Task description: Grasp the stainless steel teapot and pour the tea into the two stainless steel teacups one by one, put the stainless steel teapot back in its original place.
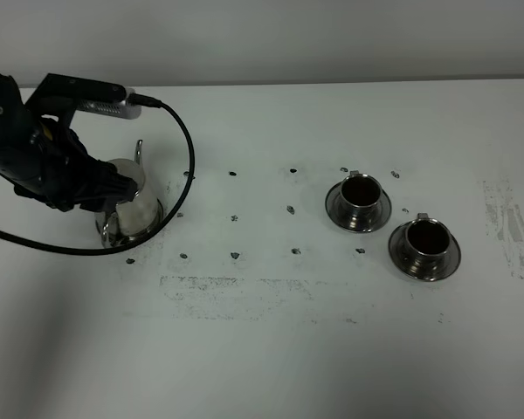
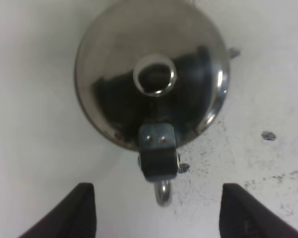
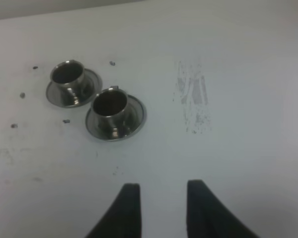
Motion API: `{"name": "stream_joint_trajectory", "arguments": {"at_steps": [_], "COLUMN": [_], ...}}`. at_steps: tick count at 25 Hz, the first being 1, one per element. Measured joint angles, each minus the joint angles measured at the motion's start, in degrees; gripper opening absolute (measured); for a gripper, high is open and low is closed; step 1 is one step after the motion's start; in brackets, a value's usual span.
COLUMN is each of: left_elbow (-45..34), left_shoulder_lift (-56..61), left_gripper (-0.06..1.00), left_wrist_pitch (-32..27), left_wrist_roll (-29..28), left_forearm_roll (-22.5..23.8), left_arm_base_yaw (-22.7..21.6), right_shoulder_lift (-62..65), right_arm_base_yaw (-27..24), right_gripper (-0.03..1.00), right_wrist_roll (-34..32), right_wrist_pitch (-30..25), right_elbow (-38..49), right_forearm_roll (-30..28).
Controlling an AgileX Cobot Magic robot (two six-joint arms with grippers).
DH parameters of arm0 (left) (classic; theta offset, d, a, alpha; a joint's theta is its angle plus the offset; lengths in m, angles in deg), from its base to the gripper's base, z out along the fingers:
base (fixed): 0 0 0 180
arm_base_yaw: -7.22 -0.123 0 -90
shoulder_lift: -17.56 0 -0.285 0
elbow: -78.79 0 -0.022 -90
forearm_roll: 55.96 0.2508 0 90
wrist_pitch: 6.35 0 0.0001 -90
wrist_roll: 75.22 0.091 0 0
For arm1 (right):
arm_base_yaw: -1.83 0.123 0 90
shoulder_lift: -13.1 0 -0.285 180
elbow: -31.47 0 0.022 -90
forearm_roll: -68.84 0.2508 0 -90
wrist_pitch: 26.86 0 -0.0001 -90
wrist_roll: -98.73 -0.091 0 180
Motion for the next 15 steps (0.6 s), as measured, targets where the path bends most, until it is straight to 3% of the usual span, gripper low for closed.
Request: {"name": "stream_joint_trajectory", "arguments": {"at_steps": [15], "left_elbow": [0.0], "left_shoulder_lift": [24.41], "left_gripper": [0.53], "left_wrist_pitch": [-9.66], "left_wrist_roll": [-1.15], "left_forearm_roll": [-0.03], "left_arm_base_yaw": [0.0], "right_shoulder_lift": [0.0], "right_arm_base_yaw": [0.0], "right_gripper": [0.22], "right_wrist_roll": [0.0], "right_wrist_pitch": [0.0], "right_elbow": [0.0], "right_forearm_roll": [0.0]}}
